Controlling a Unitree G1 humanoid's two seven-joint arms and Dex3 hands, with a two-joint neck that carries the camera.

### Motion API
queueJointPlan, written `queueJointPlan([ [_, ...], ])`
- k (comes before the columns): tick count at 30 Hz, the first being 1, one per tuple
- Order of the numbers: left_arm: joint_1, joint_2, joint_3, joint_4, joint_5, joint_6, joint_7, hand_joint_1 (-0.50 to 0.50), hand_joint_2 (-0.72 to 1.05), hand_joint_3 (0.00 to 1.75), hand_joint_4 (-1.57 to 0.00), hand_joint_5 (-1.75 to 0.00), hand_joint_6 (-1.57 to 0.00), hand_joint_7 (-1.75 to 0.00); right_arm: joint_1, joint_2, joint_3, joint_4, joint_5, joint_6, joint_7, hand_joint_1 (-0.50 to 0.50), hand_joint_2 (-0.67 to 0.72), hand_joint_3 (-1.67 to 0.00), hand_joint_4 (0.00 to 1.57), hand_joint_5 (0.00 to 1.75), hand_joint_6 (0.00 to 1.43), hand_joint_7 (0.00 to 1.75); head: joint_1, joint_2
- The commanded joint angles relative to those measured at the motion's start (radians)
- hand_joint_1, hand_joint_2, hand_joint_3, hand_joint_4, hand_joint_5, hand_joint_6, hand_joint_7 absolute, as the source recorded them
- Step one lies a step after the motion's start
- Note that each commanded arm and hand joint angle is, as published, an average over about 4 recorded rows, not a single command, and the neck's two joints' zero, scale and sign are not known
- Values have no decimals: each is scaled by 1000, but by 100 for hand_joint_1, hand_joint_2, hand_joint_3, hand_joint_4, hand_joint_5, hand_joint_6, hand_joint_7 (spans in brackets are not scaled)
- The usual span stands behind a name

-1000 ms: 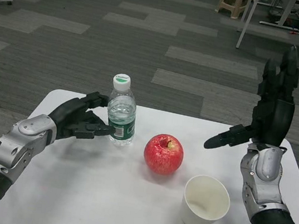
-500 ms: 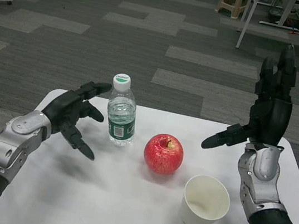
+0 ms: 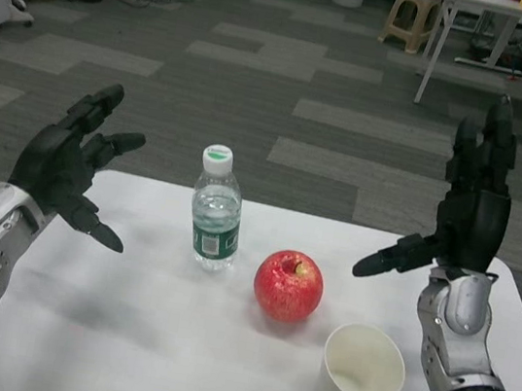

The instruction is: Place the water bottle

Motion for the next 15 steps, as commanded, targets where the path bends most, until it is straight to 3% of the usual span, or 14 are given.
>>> queueJointPlan([
  [1,-3,0,30,-18,-21,-4,0,-48,-19,9,0,-56,0,-2,1,-13,-2,-24,7,5,-2,-46,72,0,0,0,0,0,-3,34],
  [15,-25,-22,44,-11,-35,-28,9,-48,-19,4,0,-62,0,0,-4,-22,-2,-28,10,33,6,-46,72,0,0,0,0,0,7,75],
])
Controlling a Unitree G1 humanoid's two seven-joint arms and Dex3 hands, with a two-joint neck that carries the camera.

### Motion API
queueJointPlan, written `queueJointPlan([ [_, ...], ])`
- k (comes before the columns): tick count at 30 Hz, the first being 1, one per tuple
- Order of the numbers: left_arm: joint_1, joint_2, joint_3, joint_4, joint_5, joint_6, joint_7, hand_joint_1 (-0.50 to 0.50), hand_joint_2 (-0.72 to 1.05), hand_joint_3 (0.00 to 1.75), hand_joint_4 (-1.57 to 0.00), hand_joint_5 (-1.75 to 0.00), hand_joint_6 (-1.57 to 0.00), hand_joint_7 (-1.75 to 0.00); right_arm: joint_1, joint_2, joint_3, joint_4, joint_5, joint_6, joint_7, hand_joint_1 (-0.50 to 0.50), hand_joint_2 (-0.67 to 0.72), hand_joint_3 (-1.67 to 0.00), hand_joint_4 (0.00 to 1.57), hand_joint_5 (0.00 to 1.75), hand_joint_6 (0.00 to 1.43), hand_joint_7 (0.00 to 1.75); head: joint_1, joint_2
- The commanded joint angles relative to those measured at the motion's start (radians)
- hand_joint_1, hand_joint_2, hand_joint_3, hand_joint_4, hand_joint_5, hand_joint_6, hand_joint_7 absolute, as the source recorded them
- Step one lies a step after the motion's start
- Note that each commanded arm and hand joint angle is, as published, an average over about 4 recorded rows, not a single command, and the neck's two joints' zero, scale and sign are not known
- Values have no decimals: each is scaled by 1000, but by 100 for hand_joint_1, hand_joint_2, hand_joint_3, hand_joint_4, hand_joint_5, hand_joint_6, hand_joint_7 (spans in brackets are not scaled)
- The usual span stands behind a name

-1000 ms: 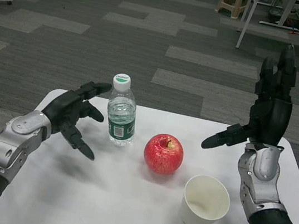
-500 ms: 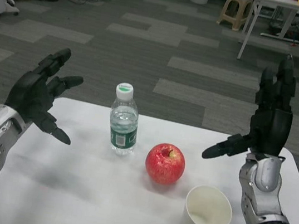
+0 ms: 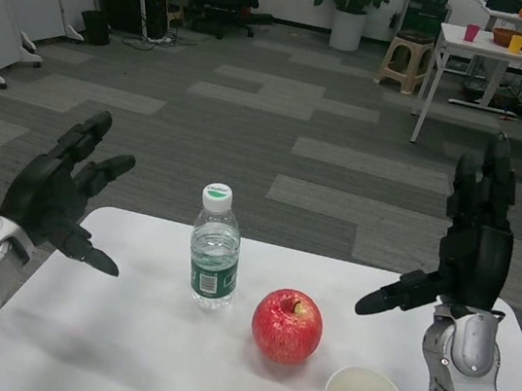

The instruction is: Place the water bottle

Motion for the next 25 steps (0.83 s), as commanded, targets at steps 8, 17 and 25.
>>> queueJointPlan([
  [8,-33,-50,36,10,1,-50,13,-50,-10,9,0,-62,0,-5,-15,-8,-3,-4,9,27,10,-46,72,0,0,0,0,0,-11,-15],
  [17,-36,-78,70,8,52,-46,12,-49,-10,9,0,-62,0,-7,-32,-9,-6,-2,9,45,11,-46,72,0,0,0,0,0,-29,-8],
  [25,-62,-101,93,18,57,-52,5,-50,-10,9,0,-62,0,-7,-51,-8,-4,-2,4,68,12,-46,72,0,0,0,0,0,-35,-3],
])
